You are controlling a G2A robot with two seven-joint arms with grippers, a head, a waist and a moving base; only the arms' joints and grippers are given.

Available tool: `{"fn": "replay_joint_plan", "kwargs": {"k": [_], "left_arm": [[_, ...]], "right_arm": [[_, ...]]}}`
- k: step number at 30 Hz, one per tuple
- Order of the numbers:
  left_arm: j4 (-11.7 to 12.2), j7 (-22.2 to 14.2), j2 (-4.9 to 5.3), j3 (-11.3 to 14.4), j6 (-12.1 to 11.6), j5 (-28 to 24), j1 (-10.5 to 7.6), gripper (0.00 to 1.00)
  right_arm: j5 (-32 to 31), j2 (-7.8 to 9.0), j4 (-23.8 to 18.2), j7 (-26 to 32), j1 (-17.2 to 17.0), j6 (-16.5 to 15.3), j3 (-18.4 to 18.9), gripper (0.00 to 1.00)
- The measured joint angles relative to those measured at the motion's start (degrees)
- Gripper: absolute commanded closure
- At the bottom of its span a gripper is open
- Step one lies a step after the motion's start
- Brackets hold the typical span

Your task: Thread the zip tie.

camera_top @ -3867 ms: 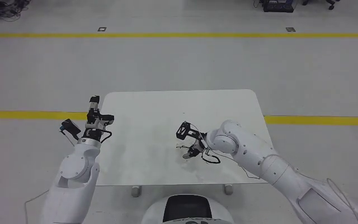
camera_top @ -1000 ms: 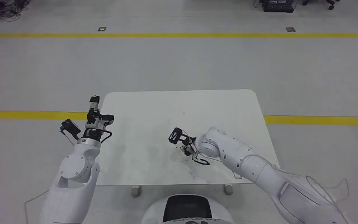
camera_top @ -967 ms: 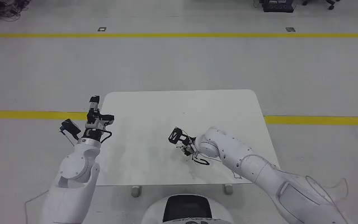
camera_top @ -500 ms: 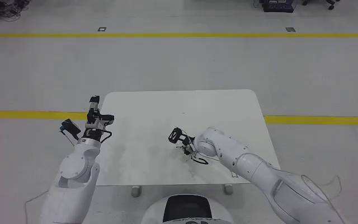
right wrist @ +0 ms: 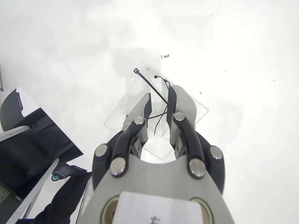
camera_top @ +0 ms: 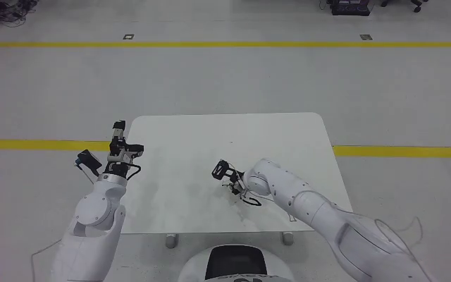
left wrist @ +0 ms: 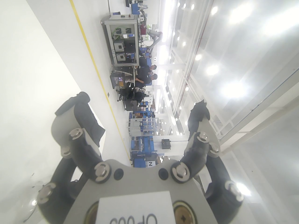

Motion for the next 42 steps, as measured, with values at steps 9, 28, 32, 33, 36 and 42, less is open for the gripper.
{"fn": "replay_joint_plan", "kwargs": {"k": [9, 28, 32, 33, 36, 42], "left_arm": [[0.0, 0.0, 0.00, 0.0, 0.0, 0.0, 0.00, 0.00], [0.0, 0.0, 0.00, 0.0, 0.0, 0.0, 0.00, 0.00], [0.0, 0.0, 0.00, 0.0, 0.0, 0.0, 0.00, 0.00], [0.0, 0.0, 0.00, 0.0, 0.0, 0.0, 0.00, 0.00], [0.0, 0.0, 0.00, 0.0, 0.0, 0.0, 0.00, 0.00], [0.0, 0.0, 0.00, 0.0, 0.0, 0.0, 0.00, 0.00]], "right_arm": [[-1.3, -1.18, 1.7, -0.7, 0.3, -0.3, 0.0, 0.85], [-3.8, -2.42, 2.0, -0.4, -0.4, 1.3, 1.3, 1.00], [-5.0, -1.93, -0.5, 0.5, -1.3, 2.1, 2.0, 1.00], [-5.3, -1.77, -1.2, 0.8, -1.6, 2.3, 2.3, 1.00], [-6.4, -1.07, -4.0, 1.9, -2.5, 3.0, 3.2, 1.00], [-9.2, 1.23, -11.5, 4.4, -5.7, 4.6, 6.3, 1.00]]}}
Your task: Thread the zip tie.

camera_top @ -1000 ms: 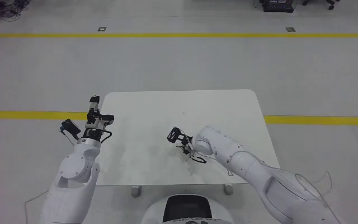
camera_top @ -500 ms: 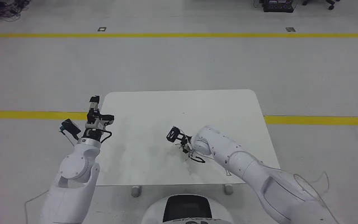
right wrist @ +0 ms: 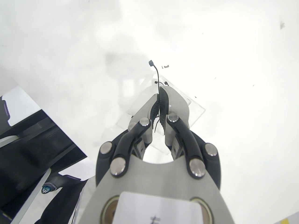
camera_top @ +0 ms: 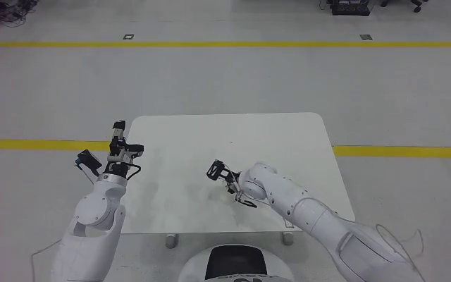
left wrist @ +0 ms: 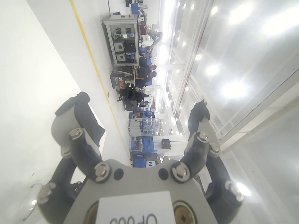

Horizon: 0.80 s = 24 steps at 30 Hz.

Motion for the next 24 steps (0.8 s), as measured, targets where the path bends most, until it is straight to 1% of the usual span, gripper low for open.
{"fn": "replay_joint_plan", "kwargs": {"k": [3, 6, 8, 13, 17, 19, 20, 24], "left_arm": [[0.0, 0.0, 0.00, 0.0, 0.0, 0.0, 0.00, 0.00], [0.0, 0.0, 0.00, 0.0, 0.0, 0.0, 0.00, 0.00], [0.0, 0.0, 0.00, 0.0, 0.0, 0.0, 0.00, 0.00], [0.0, 0.0, 0.00, 0.0, 0.0, 0.0, 0.00, 0.00], [0.0, 0.0, 0.00, 0.0, 0.0, 0.0, 0.00, 0.00], [0.0, 0.0, 0.00, 0.0, 0.0, 0.0, 0.00, 0.00], [0.0, 0.0, 0.00, 0.0, 0.0, 0.0, 0.00, 0.00], [0.0, 0.0, 0.00, 0.0, 0.0, 0.0, 0.00, 0.00]], "right_arm": [[-1.6, 1.52, -4.5, 1.1, -2.2, 0.4, 2.3, 1.00], [-2.6, 3.20, -9.1, 1.4, -4.8, -0.1, 5.3, 1.00], [-3.0, 4.39, -12.0, 1.4, -6.8, -0.9, 7.7, 1.00], [-2.2, 6.86, -17.4, 0.0, -11.4, -3.7, 13.7, 1.00], [0.7, 8.25, -19.9, -2.0, -14.5, -6.2, 18.2, 1.00], [3.5, 8.75, -20.7, -3.3, -15.8, -6.7, 20.3, 1.00], [4.2, 8.80, -20.7, -3.4, -16.0, -6.7, 20.6, 1.00], [3.7, 8.78, -20.7, -3.4, -15.9, -6.6, 20.5, 1.00]]}}
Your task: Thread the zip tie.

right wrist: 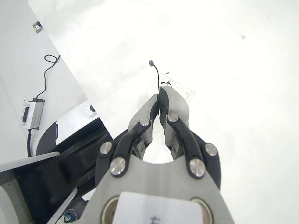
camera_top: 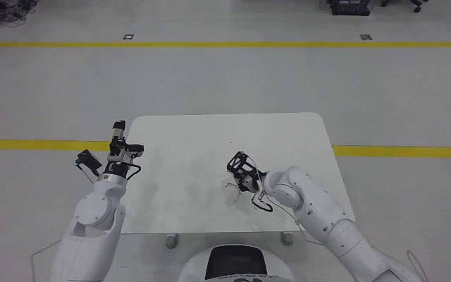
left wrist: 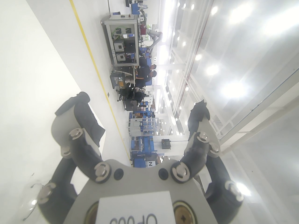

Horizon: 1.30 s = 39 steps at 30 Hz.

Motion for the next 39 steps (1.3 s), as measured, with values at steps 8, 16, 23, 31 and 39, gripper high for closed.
{"fn": "replay_joint_plan", "kwargs": {"k": [8, 16, 23, 31, 39], "left_arm": [[0.0, 0.0, 0.00, 0.0, 0.0, 0.0, 0.00, 0.00], [0.0, 0.0, 0.00, 0.0, 0.0, 0.0, 0.00, 0.00], [0.0, 0.0, 0.00, 0.0, 0.0, 0.0, 0.00, 0.00], [0.0, 0.0, 0.00, 0.0, 0.0, 0.0, 0.00, 0.00], [0.0, 0.0, 0.00, 0.0, 0.0, 0.0, 0.00, 0.00]], "right_arm": [[0.6, 0.02, 0.0, -1.1, -0.4, 0.0, 0.2, 1.00], [11.9, 0.99, -0.3, -2.8, -1.9, 0.0, 3.0, 1.00], [26.0, 2.52, 0.1, -2.6, -2.4, 0.0, 4.7, 1.00], [26.0, 2.53, 0.1, -2.6, -2.4, 0.0, 4.7, 1.00], [26.1, 2.53, 0.1, -2.6, -2.4, 0.0, 4.7, 1.00]]}}
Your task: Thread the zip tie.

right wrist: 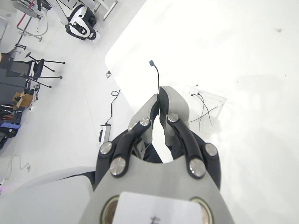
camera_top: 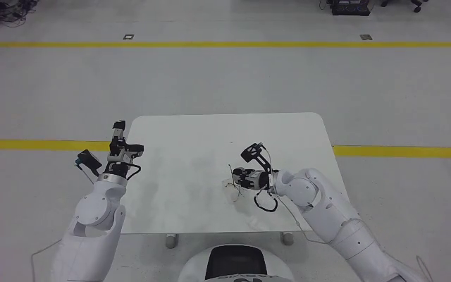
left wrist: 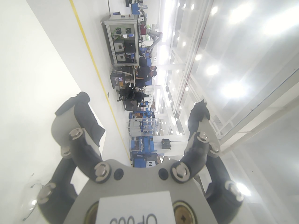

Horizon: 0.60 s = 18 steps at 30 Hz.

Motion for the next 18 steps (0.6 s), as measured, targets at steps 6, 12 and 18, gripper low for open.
{"fn": "replay_joint_plan", "kwargs": {"k": [6, 12, 18], "left_arm": [[-0.1, -0.1, 0.01, 0.1, -0.2, 0.4, -0.06, 0.00], [-0.5, -0.7, 0.10, 2.5, -6.4, 13.3, 1.83, 0.00], [0.2, 1.9, -0.16, 5.6, -8.6, 23.6, 2.07, 0.00]], "right_arm": [[0.1, -0.01, 0.0, -0.7, -0.3, 0.3, 0.0, 1.00], [4.3, 0.18, 0.3, -1.3, -1.5, 1.1, 1.3, 1.00], [13.2, 0.23, 1.9, -0.1, -1.9, 2.1, 3.2, 1.00]]}}
